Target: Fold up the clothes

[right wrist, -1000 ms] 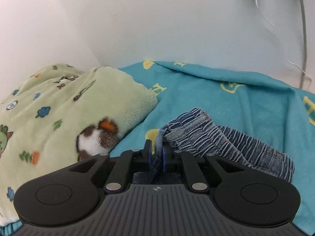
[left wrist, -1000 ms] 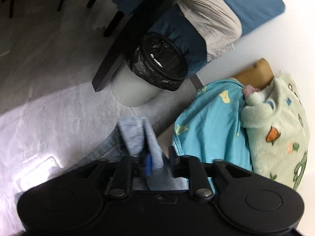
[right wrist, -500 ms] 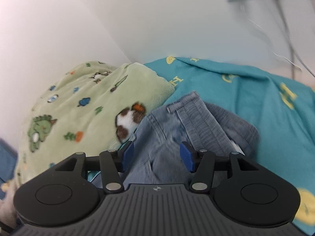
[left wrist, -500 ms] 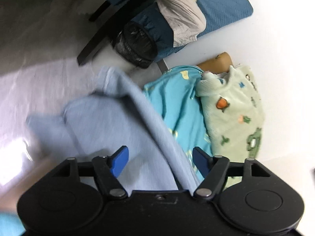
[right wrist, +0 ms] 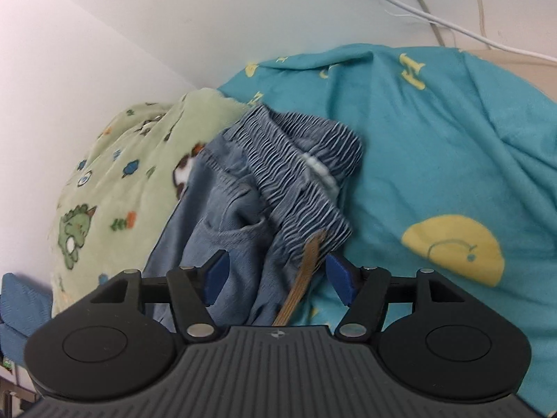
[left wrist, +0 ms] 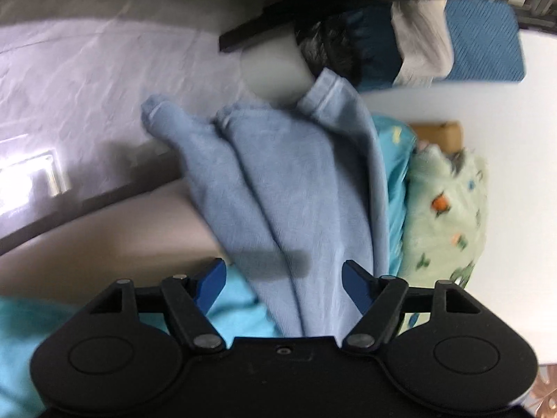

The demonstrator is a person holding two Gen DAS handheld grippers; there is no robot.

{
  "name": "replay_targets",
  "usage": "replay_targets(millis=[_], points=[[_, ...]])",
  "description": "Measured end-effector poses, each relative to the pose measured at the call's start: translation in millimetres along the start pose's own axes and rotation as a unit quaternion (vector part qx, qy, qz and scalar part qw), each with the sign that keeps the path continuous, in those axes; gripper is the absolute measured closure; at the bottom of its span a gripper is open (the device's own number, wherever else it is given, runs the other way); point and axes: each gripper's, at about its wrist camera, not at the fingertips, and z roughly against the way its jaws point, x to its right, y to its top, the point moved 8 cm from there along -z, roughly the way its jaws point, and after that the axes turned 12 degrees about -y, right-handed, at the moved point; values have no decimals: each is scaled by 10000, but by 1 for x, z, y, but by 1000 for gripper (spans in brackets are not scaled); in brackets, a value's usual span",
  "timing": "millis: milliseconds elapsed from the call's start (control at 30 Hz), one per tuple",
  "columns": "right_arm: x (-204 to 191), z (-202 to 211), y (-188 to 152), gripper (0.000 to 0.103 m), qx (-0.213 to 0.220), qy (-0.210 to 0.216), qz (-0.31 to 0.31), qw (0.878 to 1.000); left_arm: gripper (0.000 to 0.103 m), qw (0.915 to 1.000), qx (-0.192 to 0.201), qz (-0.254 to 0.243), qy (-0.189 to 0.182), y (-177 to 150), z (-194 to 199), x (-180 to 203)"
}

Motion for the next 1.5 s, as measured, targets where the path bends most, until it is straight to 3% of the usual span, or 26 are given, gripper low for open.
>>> replay_targets(millis=[200, 300, 533, 667, 800, 933, 1100, 1200, 1233, 1267, 1333, 1400, 1500], points=[[3, -31, 5, 30, -78, 31, -188, 9998, 29, 9996, 221, -177, -35, 32, -22, 1], [-2, -40, 7, 20, 7, -21, -53, 10000, 29, 9992, 204, -320, 150, 43, -29, -5], [-6, -50, 14, 19, 135, -191, -25, 9997, 29, 9983, 65, -148, 560, 54, -40, -32], [-3, -48, 13, 19, 167, -214, -29, 9996, 29, 9986, -8, 358, 391, 48, -25, -41], [2, -45, 13, 19, 171, -267, -77, 9995, 28, 9979, -20, 523, 391, 46, -11, -40], [5, -43, 11, 19, 169, -280, -170, 9993, 26, 9963, -52, 425, 744, 49, -21, -45], [3, -45, 12, 19, 247, -206, -278, 9991, 27, 9973, 9, 223, 693, 58, -45, -51], [1, -48, 15, 19, 288, -209, -312, 9989, 36, 9984, 111, 24, 547, 64, -51, -46], [0, -49, 16, 20, 297, -225, -317, 9988, 46, 9986, 127, -99, 512, 64, -53, -43], [-1, -49, 17, 21, 319, -217, -340, 9987, 62, 9982, 160, -235, 526, 65, -53, -41], [-4, -50, 17, 23, 377, -192, -349, 9985, 81, 9975, 241, -447, 500, 65, -52, -37], [-7, -51, 17, 30, 449, -288, -146, 9985, 89, 9975, 308, -502, 380, 65, -49, -32], [-8, -47, 22, 59, 560, -343, 39, 9978, 93, 9948, 521, -807, 344, 66, -41, -17]])
